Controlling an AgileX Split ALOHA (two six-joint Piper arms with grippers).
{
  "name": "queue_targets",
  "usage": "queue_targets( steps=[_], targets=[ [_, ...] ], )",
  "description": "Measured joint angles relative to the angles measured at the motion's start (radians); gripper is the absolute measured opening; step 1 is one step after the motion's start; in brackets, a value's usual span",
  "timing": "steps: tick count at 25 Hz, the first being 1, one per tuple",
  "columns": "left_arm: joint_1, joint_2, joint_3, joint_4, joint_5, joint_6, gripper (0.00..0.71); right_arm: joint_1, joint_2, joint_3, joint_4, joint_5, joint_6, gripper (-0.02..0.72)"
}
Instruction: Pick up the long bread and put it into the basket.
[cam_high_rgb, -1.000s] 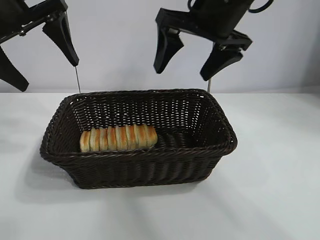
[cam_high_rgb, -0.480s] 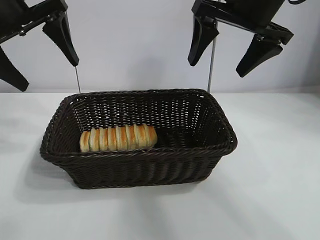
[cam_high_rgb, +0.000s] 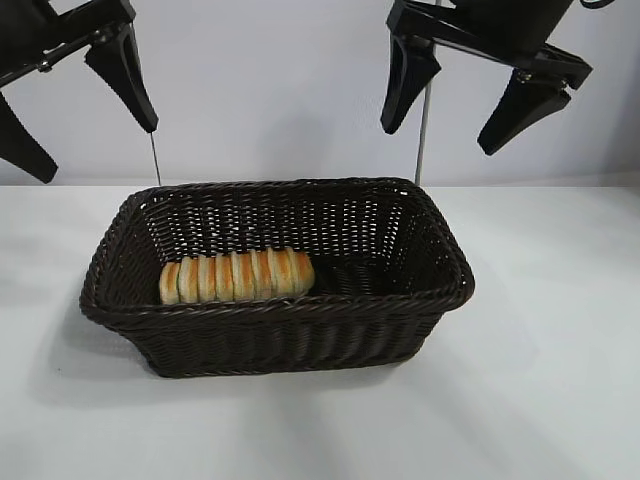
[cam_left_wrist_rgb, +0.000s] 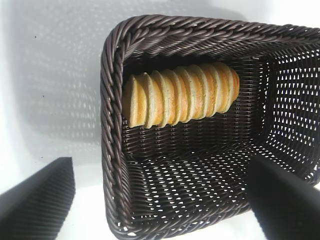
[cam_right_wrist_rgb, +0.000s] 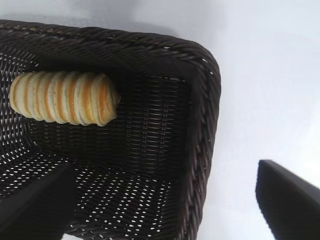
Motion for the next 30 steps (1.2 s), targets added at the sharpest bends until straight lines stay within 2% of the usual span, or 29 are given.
queue_targets(
  steps=[6,11,30],
  targets=[
    [0.000,0.000,0.000,0.000,0.000,0.001,0.669,0.000,0.000,0.000,-0.015,0.001,0.003,0.694],
    [0.000,0.000,0.000,-0.001,0.000,0.001,0.669,0.000,0.000,0.000,-0.051,0.008,0.019,0.694],
    [0.000,0.000,0.000,-0.001,0.000,0.001,0.669,-0.001,0.000,0.000,-0.074,0.026,0.026,0.695]
  ],
)
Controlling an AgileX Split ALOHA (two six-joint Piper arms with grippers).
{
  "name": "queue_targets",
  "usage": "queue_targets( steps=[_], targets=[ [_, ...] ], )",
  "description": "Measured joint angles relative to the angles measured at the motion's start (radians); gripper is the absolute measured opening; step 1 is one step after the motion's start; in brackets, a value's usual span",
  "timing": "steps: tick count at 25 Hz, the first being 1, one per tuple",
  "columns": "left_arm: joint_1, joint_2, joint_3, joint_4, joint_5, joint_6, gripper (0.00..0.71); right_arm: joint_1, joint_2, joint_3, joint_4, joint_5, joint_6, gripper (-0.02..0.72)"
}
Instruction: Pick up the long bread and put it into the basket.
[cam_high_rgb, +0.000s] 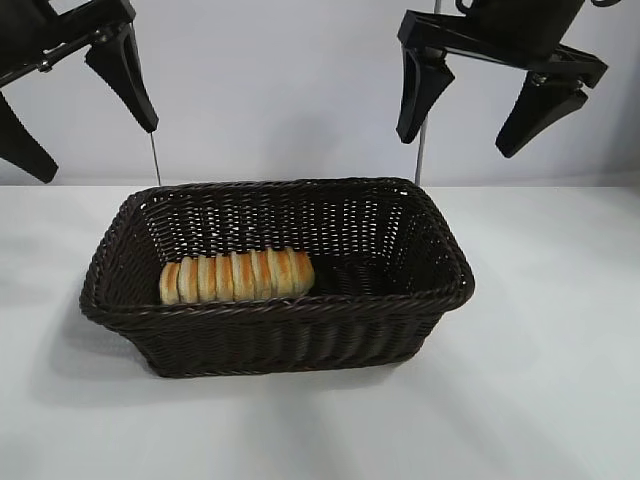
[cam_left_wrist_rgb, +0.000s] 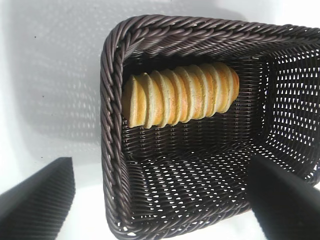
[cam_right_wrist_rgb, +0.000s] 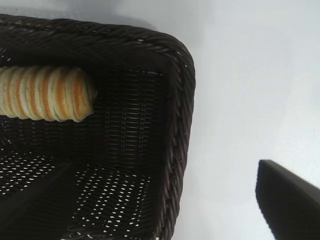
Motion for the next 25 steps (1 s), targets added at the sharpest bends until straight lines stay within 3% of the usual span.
queue_targets(
  steps=[7,25],
  targets=[
    [0.000,0.000,0.000,0.000,0.000,0.000,0.669,0.000,0.000,0.000,-0.026,0.009,0.018,0.695],
    [0.000,0.000,0.000,0.000,0.000,0.000,0.669,0.000,0.000,0.000,-0.026,0.010,0.026,0.695]
  ],
)
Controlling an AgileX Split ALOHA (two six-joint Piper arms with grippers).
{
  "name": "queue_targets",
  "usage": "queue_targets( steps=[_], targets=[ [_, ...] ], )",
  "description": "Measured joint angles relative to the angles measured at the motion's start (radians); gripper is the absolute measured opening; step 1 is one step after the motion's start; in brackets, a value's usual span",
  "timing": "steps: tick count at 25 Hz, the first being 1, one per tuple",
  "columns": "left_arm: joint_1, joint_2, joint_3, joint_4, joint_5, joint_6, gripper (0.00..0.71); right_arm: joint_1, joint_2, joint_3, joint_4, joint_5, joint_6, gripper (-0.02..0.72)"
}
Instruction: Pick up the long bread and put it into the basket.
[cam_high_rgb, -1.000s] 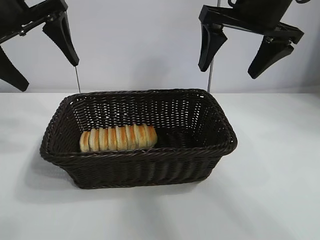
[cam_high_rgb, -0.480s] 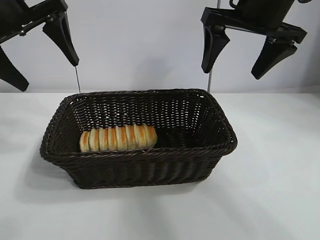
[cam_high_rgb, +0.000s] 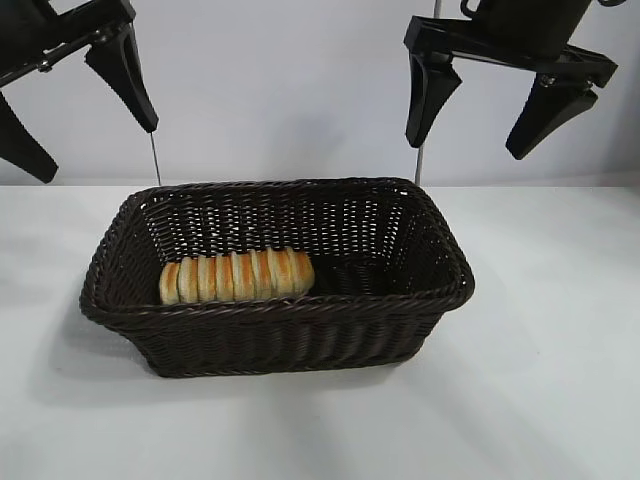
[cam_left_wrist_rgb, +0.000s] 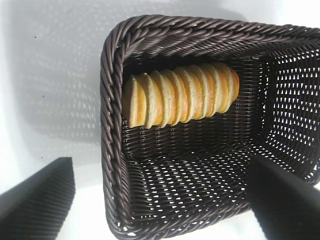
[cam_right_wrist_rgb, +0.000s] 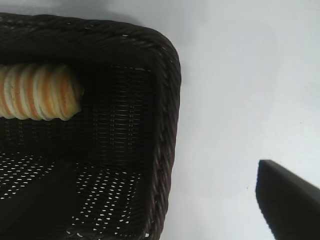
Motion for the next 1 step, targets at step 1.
queue_targets(
  steps=[1],
  targets=[
    [0.000,0.000,0.000,0.000,0.000,0.000,0.669,0.000,0.000,0.000,0.000,0.000,0.000,0.695]
  ],
)
